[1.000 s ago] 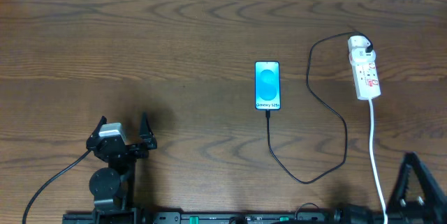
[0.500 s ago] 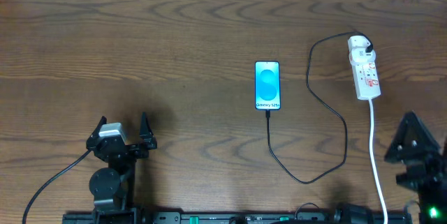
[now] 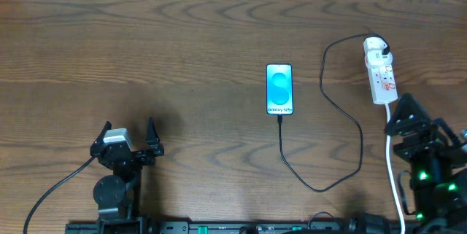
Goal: Plug charger to phone and switch on socket
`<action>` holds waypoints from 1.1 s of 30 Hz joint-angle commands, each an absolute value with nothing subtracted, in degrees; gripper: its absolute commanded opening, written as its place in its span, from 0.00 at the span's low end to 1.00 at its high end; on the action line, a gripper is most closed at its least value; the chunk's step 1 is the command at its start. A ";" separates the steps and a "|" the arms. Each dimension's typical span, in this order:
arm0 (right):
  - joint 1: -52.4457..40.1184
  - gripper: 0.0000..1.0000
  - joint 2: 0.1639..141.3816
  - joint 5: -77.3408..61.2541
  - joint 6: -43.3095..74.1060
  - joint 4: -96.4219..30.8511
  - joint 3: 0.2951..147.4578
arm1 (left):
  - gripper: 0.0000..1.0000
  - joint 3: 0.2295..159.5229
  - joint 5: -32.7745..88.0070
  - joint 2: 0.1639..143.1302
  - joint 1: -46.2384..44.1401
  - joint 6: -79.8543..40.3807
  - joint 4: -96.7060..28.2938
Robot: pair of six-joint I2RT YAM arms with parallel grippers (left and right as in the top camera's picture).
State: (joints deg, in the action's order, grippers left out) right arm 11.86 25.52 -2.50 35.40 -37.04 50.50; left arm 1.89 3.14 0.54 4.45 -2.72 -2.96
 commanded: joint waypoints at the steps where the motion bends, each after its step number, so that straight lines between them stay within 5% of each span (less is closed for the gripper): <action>1: 11.51 0.99 19.66 -1.63 36.42 -34.04 43.55 | 0.98 0.23 3.66 0.30 4.71 -1.93 -3.75; 11: 10.59 0.99 0.38 -1.41 35.20 -17.87 20.93 | 0.98 0.23 3.66 0.30 4.71 -1.93 -3.75; 19: 6.74 0.99 0.58 -1.41 28.60 -2.61 7.55 | 0.98 0.23 3.66 0.30 4.71 -1.93 -3.75; 33: 6.52 0.99 0.27 -1.78 13.10 -4.34 0.30 | 0.98 0.23 3.66 0.30 4.71 -1.93 -3.75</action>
